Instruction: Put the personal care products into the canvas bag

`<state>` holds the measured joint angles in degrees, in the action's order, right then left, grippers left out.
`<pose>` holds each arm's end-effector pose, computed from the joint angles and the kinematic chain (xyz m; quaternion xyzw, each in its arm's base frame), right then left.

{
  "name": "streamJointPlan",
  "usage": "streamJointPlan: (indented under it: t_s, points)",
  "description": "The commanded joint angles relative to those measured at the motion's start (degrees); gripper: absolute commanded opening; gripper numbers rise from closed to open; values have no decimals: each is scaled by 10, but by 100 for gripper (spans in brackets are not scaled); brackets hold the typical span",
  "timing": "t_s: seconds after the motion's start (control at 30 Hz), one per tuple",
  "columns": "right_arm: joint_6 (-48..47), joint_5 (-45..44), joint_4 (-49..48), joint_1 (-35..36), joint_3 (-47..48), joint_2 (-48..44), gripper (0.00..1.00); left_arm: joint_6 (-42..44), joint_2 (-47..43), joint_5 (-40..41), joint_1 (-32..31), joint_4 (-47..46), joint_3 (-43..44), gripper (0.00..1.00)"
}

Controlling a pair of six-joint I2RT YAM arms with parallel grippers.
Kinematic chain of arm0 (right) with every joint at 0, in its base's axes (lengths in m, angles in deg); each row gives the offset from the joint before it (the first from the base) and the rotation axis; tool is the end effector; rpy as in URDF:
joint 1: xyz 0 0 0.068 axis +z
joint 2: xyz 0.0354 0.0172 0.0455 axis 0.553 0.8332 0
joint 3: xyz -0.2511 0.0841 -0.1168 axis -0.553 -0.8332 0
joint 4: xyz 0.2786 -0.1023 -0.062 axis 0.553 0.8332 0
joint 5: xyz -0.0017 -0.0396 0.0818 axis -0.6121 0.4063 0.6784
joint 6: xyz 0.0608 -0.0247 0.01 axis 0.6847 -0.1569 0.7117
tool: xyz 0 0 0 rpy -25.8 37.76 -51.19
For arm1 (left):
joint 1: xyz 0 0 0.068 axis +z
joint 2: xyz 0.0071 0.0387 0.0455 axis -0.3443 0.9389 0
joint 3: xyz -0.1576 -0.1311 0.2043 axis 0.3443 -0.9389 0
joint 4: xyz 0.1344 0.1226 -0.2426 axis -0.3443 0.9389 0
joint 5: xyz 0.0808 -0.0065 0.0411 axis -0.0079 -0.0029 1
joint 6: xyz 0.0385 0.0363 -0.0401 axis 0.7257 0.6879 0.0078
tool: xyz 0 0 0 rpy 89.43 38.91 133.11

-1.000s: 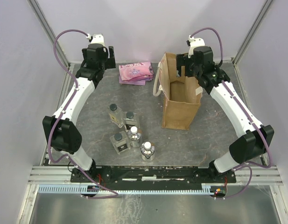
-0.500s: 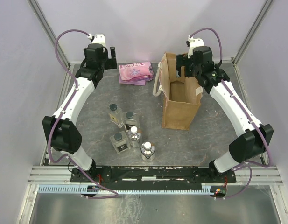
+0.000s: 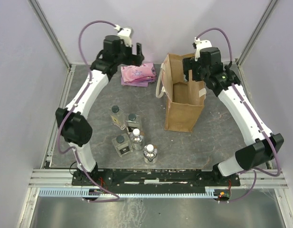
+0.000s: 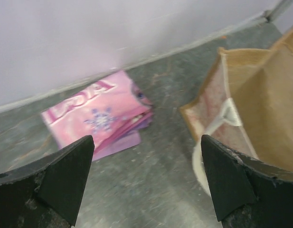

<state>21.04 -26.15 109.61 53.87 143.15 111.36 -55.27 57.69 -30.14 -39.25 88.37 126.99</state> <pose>0.3700 0.1254 0.4298 -0.0514 0.8637 0.0286 0.5005 0.4661 -0.1682 0.4174 0.1410 0.7990 -0.1639 0.5611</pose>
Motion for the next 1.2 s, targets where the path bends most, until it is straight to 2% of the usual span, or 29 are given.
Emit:
streamJointPlan:
  t_s: [0.0, 0.17, 0.3, 0.4, 0.5, 0.57, 0.7, 0.87, 1.17]
  points:
    - [3, -38, 4, 1, -14, -70, 100, 11, 63, -59, -56, 3, 63, 100]
    - [10, -80, 39, 1, -14, -104, 100, -10, 112, -74, -93, 1, 108, 100]
    - [14, -81, 71, 1, -23, -128, 100, -18, 129, -80, -109, -7, 109, 100]
    - [21, -54, 90, 1, -38, -147, 99, -19, 139, -85, -116, -10, 100, 100]
    - [29, -8, 105, 1, -61, -167, 92, -12, 147, -80, -122, -11, 89, 99]
    - [37, 22, 121, 1, -72, -174, 89, -5, 151, -81, -123, -11, 83, 87]
    - [44, 45, 142, 19, -89, -191, 89, 4, 154, -82, -124, -7, 72, 45]
    - [43, 38, 150, 87, -99, -207, 89, 15, 150, -71, -124, 10, 66, 5]
    - [52, 30, 122, 225, -163, -226, 89, 61, 85, 43, -122, 61, 30, 3]
